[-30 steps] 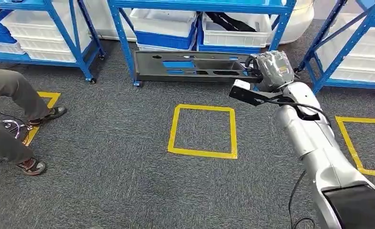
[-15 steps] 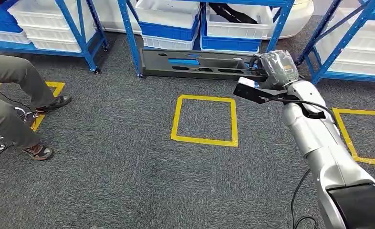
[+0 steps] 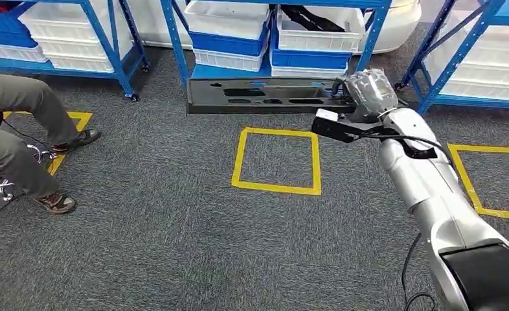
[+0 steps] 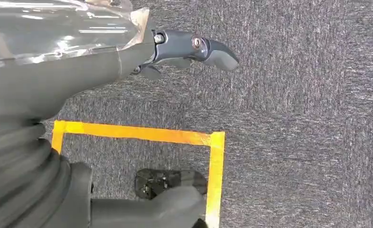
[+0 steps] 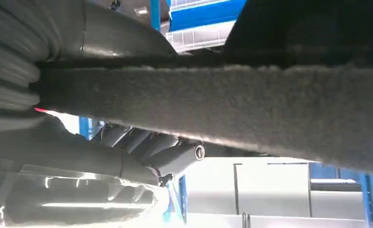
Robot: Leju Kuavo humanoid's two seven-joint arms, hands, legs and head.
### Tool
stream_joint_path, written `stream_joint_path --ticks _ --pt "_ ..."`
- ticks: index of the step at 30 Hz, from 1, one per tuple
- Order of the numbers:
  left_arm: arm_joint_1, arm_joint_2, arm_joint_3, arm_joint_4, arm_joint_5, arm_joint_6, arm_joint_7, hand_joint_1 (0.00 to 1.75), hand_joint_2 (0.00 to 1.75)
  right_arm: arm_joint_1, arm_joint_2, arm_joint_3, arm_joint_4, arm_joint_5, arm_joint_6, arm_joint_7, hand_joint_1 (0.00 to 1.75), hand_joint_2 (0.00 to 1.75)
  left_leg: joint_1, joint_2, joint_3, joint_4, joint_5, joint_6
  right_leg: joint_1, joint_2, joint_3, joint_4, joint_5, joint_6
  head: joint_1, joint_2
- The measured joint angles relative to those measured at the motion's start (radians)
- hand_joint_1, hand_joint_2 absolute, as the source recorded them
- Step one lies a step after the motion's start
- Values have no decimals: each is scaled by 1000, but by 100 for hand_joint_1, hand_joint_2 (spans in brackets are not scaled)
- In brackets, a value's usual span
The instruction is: Take the parts from the cabinet and place them on the table.
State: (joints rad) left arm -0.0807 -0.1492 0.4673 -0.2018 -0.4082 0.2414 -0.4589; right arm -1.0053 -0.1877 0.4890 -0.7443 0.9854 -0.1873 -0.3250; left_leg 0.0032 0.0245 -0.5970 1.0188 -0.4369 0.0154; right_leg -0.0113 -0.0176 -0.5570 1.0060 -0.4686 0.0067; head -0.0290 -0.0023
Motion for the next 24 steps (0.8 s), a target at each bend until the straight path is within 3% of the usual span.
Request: stream_joint_path --ticks 2,3,4,5,7,8,9,10,12,13,14,17,18,19,20,21,23,24 --pt "0 0 0 0 0 -1 0 0 175 1 2 4 1 2 -7 0 171 175 -4 -8 -5 -6 -2 8 -2 -9 -1 -4 4 7 -3 0" --pt "0 0 0 0 0 -1 0 0 175 1 2 7 1 3 -7 1 171 175 -4 -13 -4 -17 6 19 1 -14 0 -8 6 14 -3 0" --pt "1 0 0 0 0 -1 1 0 175 1 -1 10 2 4 -9 0 171 175 7 -14 3 -34 18 29 4 -11 -12 7 -6 18 -1 0" --pt "1 -1 0 0 -1 -1 1 0 175 0 -1 11 2 4 -11 0 171 175 3 -20 2 -41 24 35 1 -2 -30 40 -29 13 -2 0" --pt "-1 -1 1 0 -2 -1 3 0 175 3 -2 15 5 3 -11 1 171 175 2 -30 -7 -40 30 42 -1 8 -104 199 -99 -2 0 0" --pt "-1 -2 1 0 -2 -1 3 0 175 8 -2 16 8 4 -11 3 171 175 2 -36 -11 -40 32 43 -2 10 -137 271 -123 -2 0 0" --pt "0 -2 1 0 -2 -2 6 0 175 13 -3 17 10 4 -11 4 171 175 2 -44 -14 -39 35 42 -2 12 -155 311 -131 3 0 0" --pt "1 -2 2 0 -2 -3 6 0 175 17 -3 18 11 5 -11 4 171 175 2 -53 -17 -39 37 39 -3 13 -149 301 -120 12 0 0" --pt "0 -4 2 0 -2 -4 7 0 175 20 -3 20 12 6 -12 4 171 175 2 -70 -21 -33 40 34 -9 16 -75 159 -59 33 0 0" --pt "0 -4 2 0 -3 -5 6 0 175 19 -2 21 12 6 -12 4 171 175 3 -78 -25 -25 39 32 -16 36 -26 63 -24 43 0 0" --pt "-1 -4 2 0 -3 -5 6 0 175 17 -3 21 12 6 -12 4 171 175 -1 -85 -37 -13 38 25 -23 75 -8 14 -25 44 1 0" --pt "1 -4 3 0 -7 -6 8 0 175 24 -1 23 11 11 -11 9 171 175 1 -105 -54 -8 47 7 -9 50 -10 19 -14 26 -3 0" --pt "3 -5 3 0 -8 -6 8 0 175 24 2 25 11 13 -11 10 171 175 4 -113 -58 -10 52 -1 -10 42 -10 18 -10 20 -2 0" --pt "3 -3 4 0 -9 -7 8 0 175 22 3 25 10 13 -11 10 171 175 7 -104 -64 -4 45 -2 -21 32 -11 15 -4 11 -2 0" --pt "4 -3 4 0 -9 -7 8 0 175 21 5 26 7 14 -11 10 171 175 3 -70 -74 25 21 -9 -20 27 -10 15 -3 7 -5 0" --pt "2 -3 4 0 -10 -8 9 0 175 21 5 26 5 14 -11 10 171 175 6 -51 -99 82 -16 -15 -19 21 -11 15 -2 2 -12 0" --pt "1 -4 3 0 -13 -9 10 0 175 20 5 26 5 13 -11 10 171 175 10 -34 -170 240 -87 -25 -15 3 -12 15 -3 1 -11 0" --pt "1 -5 3 0 -13 -10 12 0 175 20 5 26 5 14 -10 10 171 175 11 -31 -193 291 -98 -28 -15 -7 -12 15 -3 1 -11 0"
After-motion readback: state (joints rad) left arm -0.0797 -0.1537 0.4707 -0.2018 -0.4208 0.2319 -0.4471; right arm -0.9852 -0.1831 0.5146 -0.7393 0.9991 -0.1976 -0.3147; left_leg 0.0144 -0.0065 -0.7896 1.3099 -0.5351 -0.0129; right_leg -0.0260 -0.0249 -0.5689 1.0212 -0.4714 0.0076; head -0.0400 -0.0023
